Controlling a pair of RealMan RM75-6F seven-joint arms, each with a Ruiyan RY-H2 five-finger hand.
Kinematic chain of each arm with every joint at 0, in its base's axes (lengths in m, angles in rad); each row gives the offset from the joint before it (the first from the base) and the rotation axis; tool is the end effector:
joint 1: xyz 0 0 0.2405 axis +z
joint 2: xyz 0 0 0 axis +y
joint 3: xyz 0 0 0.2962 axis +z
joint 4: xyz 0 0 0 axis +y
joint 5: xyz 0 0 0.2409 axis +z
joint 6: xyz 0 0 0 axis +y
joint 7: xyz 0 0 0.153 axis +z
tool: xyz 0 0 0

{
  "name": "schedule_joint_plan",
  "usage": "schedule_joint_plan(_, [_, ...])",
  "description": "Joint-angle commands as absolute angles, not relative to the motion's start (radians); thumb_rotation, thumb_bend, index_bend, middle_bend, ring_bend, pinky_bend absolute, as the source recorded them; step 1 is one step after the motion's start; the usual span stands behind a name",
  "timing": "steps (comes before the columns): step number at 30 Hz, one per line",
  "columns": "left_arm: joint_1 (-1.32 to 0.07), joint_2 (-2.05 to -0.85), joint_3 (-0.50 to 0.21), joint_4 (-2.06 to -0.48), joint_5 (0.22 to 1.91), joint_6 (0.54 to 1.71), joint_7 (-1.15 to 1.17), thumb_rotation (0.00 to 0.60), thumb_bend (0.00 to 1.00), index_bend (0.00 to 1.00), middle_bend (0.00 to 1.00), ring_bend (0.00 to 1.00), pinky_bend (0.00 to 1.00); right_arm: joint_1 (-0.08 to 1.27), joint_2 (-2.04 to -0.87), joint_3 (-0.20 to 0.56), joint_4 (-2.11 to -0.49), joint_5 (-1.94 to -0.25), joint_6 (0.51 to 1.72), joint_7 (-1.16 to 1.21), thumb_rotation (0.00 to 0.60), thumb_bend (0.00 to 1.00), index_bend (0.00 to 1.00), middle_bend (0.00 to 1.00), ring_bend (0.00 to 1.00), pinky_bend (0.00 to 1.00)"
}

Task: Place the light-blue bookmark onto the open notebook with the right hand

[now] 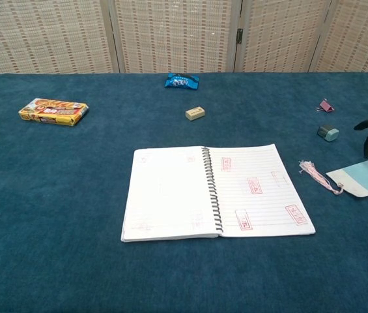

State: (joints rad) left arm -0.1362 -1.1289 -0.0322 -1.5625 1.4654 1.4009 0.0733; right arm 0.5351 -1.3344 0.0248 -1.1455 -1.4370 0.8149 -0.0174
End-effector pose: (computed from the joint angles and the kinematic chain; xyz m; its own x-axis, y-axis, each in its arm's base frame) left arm -0.3708 0.2108 0.1384 0.4946 0.0772 0.8657 0.8689 -0.0231 -0.4944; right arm -0.3799 -0.3623 0.0489 0.6764 -0.3716 0.6359 -0.7348 -0.2822 0.6168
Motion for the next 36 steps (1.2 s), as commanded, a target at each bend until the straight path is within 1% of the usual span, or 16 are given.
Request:
schedule_joint_plan(1, [-0.136, -1.129, -0.033, -1.562, 1.465, 1.401, 0.072, 0.600, 0.22, 0.12, 0.00, 0.00, 0.02, 0.540, -1.341, 0.022, -1.139, -1.434, 0.807, -0.015, 0.600, 0.21, 0.33, 0.06, 0.00, 0.00])
schedule_joint_plan(25, [-0.136, -1.128, -0.032, -1.560, 1.465, 1.404, 0.066, 0.600, 0.22, 0.13, 0.00, 0.00, 0.02, 0.566, -1.376, 0.016, -1.097, -1.399, 0.772, -0.017, 0.600, 0.23, 0.33, 0.06, 0.00, 0.00])
schedule_joint_plan(34, [-0.137, -1.129, -0.033, -1.560, 1.465, 1.405, 0.063, 0.600, 0.22, 0.13, 0.00, 0.00, 0.02, 0.567, -1.382, 0.014, -1.091, -1.390, 0.770, -0.025, 0.600, 0.23, 0.33, 0.06, 0.00, 0.00])
schedule_joint_plan(36, [-0.136, -1.129, -0.033, -1.560, 1.464, 1.405, 0.062, 0.600, 0.22, 0.13, 0.00, 0.00, 0.02, 0.565, -1.383, 0.015, -1.090, -1.389, 0.779, -0.030, 0.600, 0.23, 0.34, 0.07, 0.01, 0.00])
